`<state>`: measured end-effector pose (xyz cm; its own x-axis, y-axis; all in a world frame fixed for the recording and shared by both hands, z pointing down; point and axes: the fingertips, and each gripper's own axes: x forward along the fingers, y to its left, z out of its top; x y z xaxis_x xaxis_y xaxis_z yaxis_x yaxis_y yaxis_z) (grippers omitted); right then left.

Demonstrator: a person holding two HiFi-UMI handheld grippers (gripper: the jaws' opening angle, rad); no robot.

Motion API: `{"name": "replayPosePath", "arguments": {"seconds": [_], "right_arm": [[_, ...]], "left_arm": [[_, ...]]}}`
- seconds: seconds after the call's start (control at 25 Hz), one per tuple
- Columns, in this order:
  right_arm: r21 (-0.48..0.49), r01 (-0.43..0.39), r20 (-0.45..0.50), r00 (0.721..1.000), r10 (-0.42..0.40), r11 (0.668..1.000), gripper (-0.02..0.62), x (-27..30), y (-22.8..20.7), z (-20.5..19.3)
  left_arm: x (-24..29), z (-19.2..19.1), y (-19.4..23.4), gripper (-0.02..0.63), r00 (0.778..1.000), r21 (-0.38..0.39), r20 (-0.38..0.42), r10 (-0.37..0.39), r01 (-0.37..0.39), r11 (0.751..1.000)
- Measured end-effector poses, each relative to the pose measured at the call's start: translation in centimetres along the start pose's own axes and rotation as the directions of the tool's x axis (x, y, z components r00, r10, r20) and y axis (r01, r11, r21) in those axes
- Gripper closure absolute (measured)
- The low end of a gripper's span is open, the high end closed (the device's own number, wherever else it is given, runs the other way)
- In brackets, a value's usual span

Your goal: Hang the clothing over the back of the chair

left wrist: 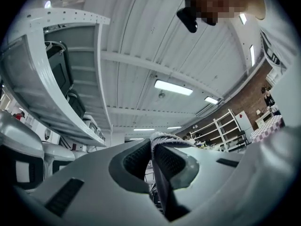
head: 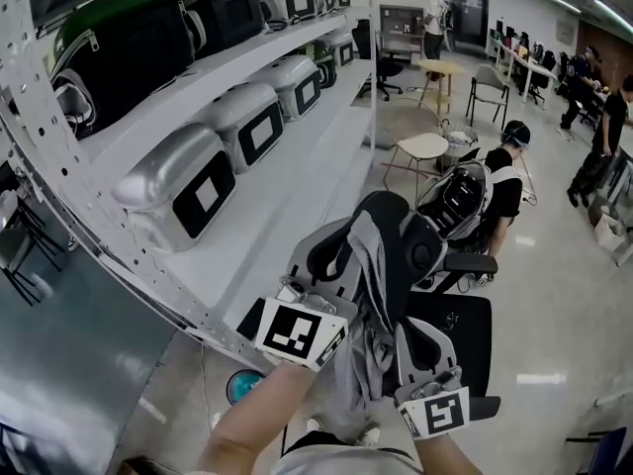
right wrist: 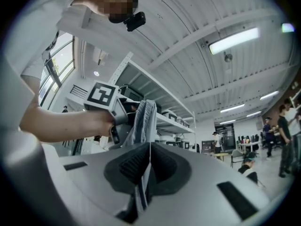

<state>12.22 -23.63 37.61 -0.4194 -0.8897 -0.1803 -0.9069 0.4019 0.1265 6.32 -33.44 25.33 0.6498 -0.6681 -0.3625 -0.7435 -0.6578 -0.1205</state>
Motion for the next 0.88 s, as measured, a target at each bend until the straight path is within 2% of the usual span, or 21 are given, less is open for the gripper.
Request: {"name": "replayPosePath", "arguments": {"seconds": [0.08,0.24,0.48,0.88], "right_arm": [[-0.008,0.007,0.005,1.0,-0.007,1.0,0.578,0.4,0.0,0.3],[-0.021,0.01,0.009,1.0,-0.01,1.0,0.578,1.6,0.3,0.7],[-0.041,0.029,0.015,0.999,-0.028,0.999,0.578,2.7,0.2,1.4],[-0.053,0.057,0.001,0.998,-0.057,0.997,0.578,3.4,-0.6,1.2]], "left_arm": [[2.1,0.1,1.5,0.574,1.0,0.027,0.0,-0.002,0.002,1.0],[5.7,-1.5,3.6,0.574,0.998,0.095,-0.065,-0.026,0.032,0.995],[9.2,-2.6,8.1,0.574,0.993,0.096,-0.121,0.009,0.003,0.995],[17.6,-2.1,10.8,0.574,0.983,0.169,-0.181,-0.02,0.051,0.984]]}}
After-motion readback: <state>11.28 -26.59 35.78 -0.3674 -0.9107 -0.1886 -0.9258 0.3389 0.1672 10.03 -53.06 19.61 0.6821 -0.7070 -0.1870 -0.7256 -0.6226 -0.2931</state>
